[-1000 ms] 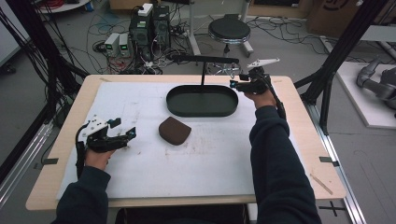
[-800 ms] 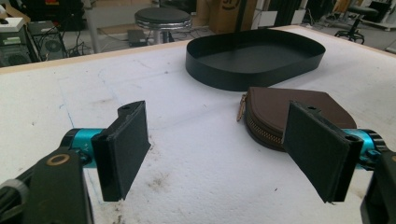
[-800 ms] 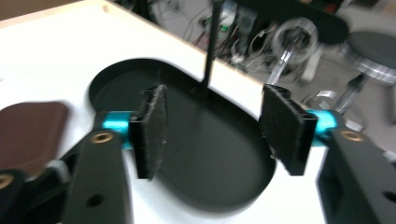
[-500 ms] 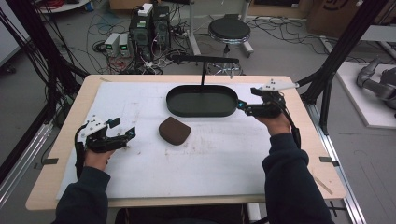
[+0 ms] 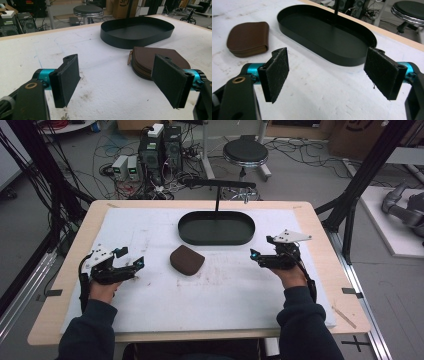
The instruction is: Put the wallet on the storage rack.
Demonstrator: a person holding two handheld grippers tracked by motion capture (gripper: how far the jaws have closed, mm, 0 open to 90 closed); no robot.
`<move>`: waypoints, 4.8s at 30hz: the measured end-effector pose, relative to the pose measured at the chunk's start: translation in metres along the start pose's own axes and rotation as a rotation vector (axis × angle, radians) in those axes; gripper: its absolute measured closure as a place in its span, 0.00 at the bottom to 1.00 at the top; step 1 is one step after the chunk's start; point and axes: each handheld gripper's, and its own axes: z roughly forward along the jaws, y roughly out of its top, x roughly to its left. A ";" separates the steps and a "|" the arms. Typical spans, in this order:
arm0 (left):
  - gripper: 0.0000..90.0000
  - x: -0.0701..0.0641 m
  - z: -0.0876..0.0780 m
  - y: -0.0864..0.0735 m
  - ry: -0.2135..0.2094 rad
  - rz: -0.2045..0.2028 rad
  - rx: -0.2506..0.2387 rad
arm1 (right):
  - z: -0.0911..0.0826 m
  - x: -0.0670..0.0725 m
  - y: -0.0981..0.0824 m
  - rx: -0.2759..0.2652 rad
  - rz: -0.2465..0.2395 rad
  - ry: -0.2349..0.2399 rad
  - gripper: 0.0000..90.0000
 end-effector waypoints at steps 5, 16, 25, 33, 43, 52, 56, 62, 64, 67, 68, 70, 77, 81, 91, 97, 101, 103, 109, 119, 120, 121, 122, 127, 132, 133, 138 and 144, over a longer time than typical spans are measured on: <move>0.25 0.002 0.000 0.000 0.003 -0.007 -0.006 | 0.008 0.004 0.001 0.009 0.005 0.019 0.23; 0.25 0.003 -0.001 0.001 0.013 -0.005 -0.005 | 0.048 0.037 0.017 0.031 -0.011 0.150 0.23; 0.25 0.002 -0.002 0.000 0.018 -0.005 0.002 | 0.108 0.079 0.022 0.091 -0.051 0.299 0.23; 0.25 0.002 -0.002 0.000 0.020 0.000 0.006 | 0.136 0.095 0.022 0.119 -0.049 0.350 0.23; 0.25 0.003 -0.002 0.000 0.019 -0.005 0.004 | 0.164 0.113 0.029 0.200 -0.085 0.375 0.22; 0.25 0.002 -0.001 0.000 0.019 -0.004 0.006 | 0.181 0.101 0.017 0.279 0.054 0.473 0.20; 0.25 0.003 -0.002 0.000 0.018 -0.004 0.007 | 0.179 0.102 0.020 0.282 0.014 0.482 0.29; 0.25 0.003 -0.002 0.000 0.020 -0.009 0.006 | 0.164 0.105 0.028 0.280 -0.067 0.433 0.45; 0.25 0.004 -0.003 0.000 0.020 -0.009 0.006 | 0.155 0.102 0.031 0.253 -0.084 0.421 0.57; 0.25 0.004 -0.003 0.000 0.019 -0.009 0.005 | 0.148 0.098 0.033 0.241 -0.104 0.415 0.63; 0.25 0.004 -0.003 0.000 0.019 -0.008 0.006 | 0.144 0.095 0.033 0.239 -0.104 0.416 0.65; 0.25 0.003 -0.003 0.000 0.019 -0.009 0.005 | 0.137 0.091 0.032 0.232 -0.097 0.420 0.69; 0.25 0.004 -0.003 0.000 0.020 -0.009 0.004 | 0.102 0.071 0.033 0.175 -0.144 0.308 0.77; 0.25 0.003 -0.002 0.000 0.020 -0.008 0.001 | 0.078 0.051 0.031 0.144 -0.145 0.232 0.78; 0.25 0.003 -0.002 0.000 0.019 -0.004 0.007 | 0.048 0.044 0.025 0.175 -0.248 0.086 0.79; 0.25 0.002 -0.001 0.001 0.018 -0.006 0.005 | 0.050 0.056 0.017 0.217 -0.326 0.087 0.78; 0.25 0.002 -0.001 0.001 0.016 -0.003 0.006 | 0.048 0.064 0.014 0.192 -0.363 0.084 0.78; 0.25 0.001 -0.001 0.001 0.016 -0.002 0.005 | 0.047 0.064 0.013 0.178 -0.353 0.106 0.78; 0.25 0.001 -0.001 0.001 0.016 -0.003 0.004 | 0.043 0.064 0.008 0.135 -0.317 0.155 0.74; 0.25 0.001 -0.001 0.001 0.016 -0.002 0.008 | 0.040 0.059 0.006 0.111 -0.268 0.157 0.58; 0.25 0.001 -0.001 0.001 0.016 -0.003 0.007 | 0.040 0.059 0.006 0.112 -0.259 0.162 0.56; 0.25 0.001 -0.001 0.001 0.013 -0.001 0.007 | 0.041 0.059 0.006 0.114 -0.256 0.162 0.53; 0.25 0.001 -0.001 0.001 0.011 -0.002 0.004 | 0.042 0.059 0.005 0.115 -0.248 0.164 0.51; 0.25 0.000 -0.001 0.001 0.011 -0.002 0.002 | 0.057 0.060 0.003 0.150 -0.237 0.192 0.47; 0.25 0.001 -0.001 0.001 0.009 0.000 0.000 | 0.067 0.057 0.005 0.170 -0.224 0.239 0.70; 0.25 0.001 -0.001 0.001 0.009 0.001 0.000 | 0.067 0.057 0.005 0.175 -0.213 0.246 0.71; 0.25 0.001 -0.001 0.001 0.008 0.002 -0.001 | 0.070 0.049 0.017 0.125 -0.156 0.287 0.72; 0.25 0.001 0.000 0.001 0.008 0.000 -0.005 | 0.080 0.032 0.038 0.041 -0.074 0.266 0.72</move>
